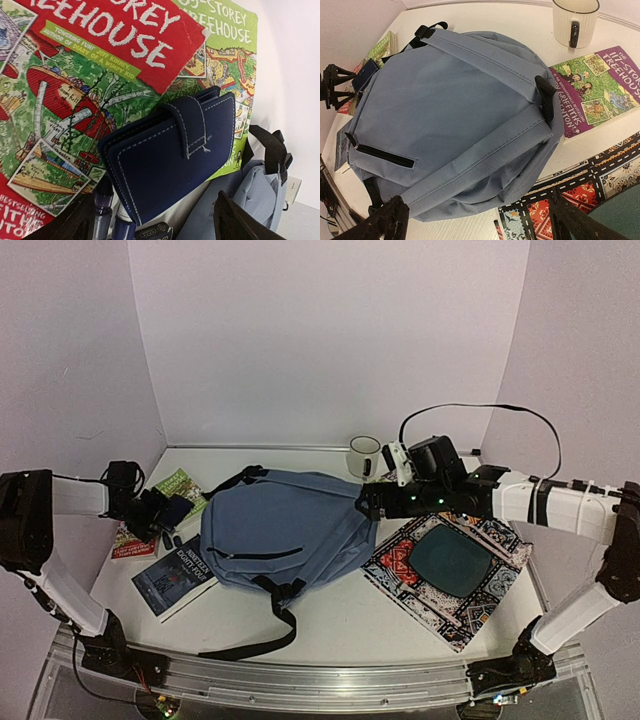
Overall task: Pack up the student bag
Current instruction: Grab the card case from the book.
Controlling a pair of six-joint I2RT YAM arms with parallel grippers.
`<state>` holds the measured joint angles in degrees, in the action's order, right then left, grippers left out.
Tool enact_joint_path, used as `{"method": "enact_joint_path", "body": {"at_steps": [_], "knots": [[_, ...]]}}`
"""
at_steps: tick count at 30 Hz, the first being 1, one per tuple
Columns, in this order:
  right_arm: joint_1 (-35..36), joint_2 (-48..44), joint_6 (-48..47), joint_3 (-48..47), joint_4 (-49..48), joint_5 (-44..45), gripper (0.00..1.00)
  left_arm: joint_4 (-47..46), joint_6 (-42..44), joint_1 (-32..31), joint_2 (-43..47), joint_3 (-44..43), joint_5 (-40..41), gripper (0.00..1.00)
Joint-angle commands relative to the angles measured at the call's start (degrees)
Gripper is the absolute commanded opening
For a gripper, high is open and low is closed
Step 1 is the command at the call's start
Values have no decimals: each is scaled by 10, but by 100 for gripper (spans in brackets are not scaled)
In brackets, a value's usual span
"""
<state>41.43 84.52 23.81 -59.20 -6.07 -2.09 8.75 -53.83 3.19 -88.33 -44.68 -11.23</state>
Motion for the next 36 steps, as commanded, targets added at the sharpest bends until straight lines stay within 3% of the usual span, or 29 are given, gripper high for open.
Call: {"method": "enact_joint_path", "body": {"at_steps": [1, 8, 13, 36], "knots": [[-1, -25, -4, 7, -7, 6, 97, -94, -36, 9, -25, 17, -29, 80], [-1, -25, -8, 6, -7, 7, 97, -160, -64, 12, -54, 33, -39, 72], [-1, -24, -11, 3, -7, 5, 97, -175, -78, 13, -58, 44, -39, 60], [-1, -11, -8, -22, -16, -26, 98, -123, -54, 13, 119, 70, -46, 11]]}}
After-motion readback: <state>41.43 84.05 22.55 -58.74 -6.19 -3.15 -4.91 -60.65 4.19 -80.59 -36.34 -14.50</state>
